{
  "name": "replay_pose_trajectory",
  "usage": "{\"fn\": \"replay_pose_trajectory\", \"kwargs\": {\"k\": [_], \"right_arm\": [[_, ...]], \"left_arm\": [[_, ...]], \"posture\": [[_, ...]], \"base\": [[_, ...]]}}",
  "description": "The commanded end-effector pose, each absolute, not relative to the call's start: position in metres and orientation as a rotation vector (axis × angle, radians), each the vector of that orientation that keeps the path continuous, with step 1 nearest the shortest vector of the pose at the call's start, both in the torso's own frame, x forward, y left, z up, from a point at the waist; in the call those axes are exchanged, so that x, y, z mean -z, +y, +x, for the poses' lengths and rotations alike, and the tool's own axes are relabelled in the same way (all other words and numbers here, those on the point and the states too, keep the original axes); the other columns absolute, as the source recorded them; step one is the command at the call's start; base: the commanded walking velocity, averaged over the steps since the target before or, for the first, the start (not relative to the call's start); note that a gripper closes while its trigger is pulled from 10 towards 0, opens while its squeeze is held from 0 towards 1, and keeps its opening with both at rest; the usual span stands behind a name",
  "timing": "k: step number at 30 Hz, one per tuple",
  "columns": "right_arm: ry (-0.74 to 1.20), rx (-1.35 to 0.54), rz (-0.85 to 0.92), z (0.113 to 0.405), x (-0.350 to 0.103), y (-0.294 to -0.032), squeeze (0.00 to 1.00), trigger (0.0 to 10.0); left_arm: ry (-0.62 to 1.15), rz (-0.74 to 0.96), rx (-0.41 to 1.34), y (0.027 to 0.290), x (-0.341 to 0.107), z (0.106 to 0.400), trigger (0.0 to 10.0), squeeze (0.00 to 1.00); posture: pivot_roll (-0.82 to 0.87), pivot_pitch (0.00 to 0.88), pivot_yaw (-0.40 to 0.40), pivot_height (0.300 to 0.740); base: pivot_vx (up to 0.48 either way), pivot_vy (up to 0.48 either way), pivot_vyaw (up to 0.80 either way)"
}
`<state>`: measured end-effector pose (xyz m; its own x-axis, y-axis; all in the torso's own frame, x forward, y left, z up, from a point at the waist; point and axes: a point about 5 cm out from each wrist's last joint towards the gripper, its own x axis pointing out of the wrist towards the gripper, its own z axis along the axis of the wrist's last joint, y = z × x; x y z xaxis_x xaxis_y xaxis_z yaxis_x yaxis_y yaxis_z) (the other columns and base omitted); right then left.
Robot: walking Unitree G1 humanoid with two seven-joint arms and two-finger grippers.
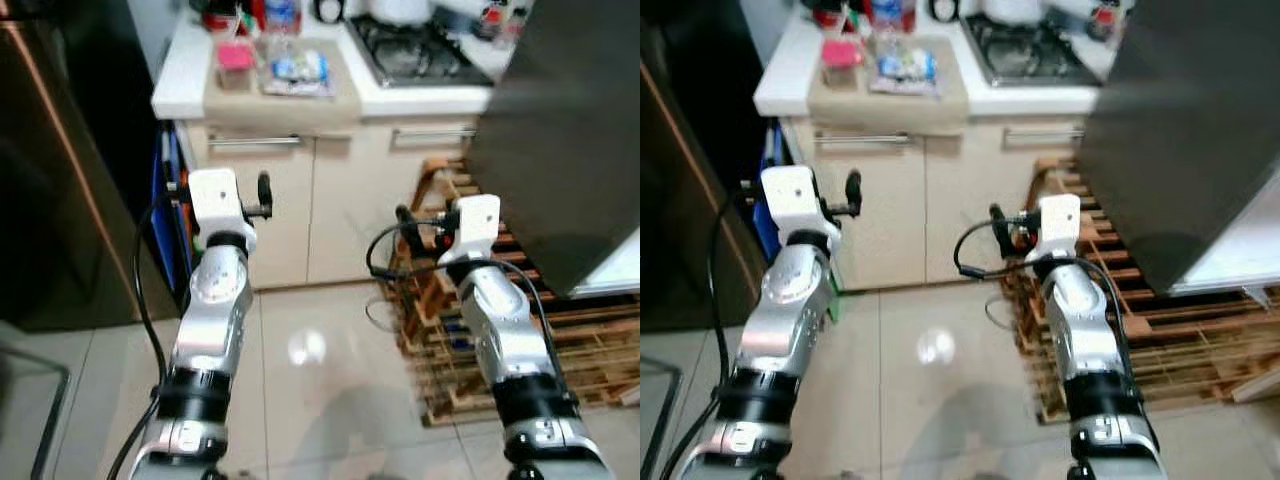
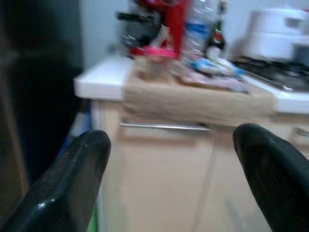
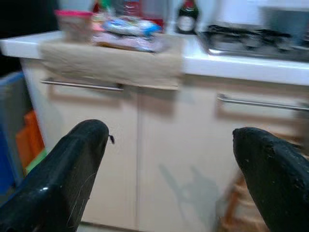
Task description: Restocking fridge
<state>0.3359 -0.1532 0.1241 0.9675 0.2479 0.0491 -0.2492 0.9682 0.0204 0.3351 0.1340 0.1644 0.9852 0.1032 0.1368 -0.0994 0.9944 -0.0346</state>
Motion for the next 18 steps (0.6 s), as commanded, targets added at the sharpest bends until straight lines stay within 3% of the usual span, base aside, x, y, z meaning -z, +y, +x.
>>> {"fn": "replay_pose_trajectory", "kwargs": {"k": [1, 6, 9, 14, 18], "right_arm": [[-0.041, -0.256, 0.037, 0.334, -0.122, -0.150, 0.00, 10.0], [-0.073, -0.129, 0.073, 0.337, -0.128, -0.160, 0.00, 10.0], [-0.145, 0.011, 0.017, 0.322, -0.141, -0.179, 0.00, 10.0], [-0.125, -0.012, -0.065, 0.285, -0.134, -0.193, 0.00, 10.0], [-0.074, 0.032, -0.045, 0.282, -0.124, -0.205, 0.00, 10.0]], "left_arm": [[-0.115, -0.007, -0.128, 0.140, -0.158, 0.333, 10.0, 0.00], [-0.145, 0.067, -0.117, 0.141, -0.162, 0.332, 10.0, 0.00], [-0.125, 0.078, -0.088, 0.152, -0.156, 0.312, 10.0, 0.00], [-0.054, 0.081, -0.041, 0.155, -0.140, 0.275, 10.0, 0.00], [-0.067, 0.074, -0.085, 0.151, -0.140, 0.274, 10.0, 0.00]], "posture": [[-0.01, 0.000, -0.026, 0.740], [-0.01, 0.000, -0.022, 0.740], [0.00, 0.000, -0.020, 0.740], [0.00, 0.000, -0.032, 0.740], [-0.01, 0.000, -0.052, 0.740]], "base": [[0.000, 0.000, 0.51], [0.000, 0.000, 0.20], [0.000, 0.000, 0.00], [0.000, 0.000, 0.00], [0.000, 0.000, 0.00]]}}
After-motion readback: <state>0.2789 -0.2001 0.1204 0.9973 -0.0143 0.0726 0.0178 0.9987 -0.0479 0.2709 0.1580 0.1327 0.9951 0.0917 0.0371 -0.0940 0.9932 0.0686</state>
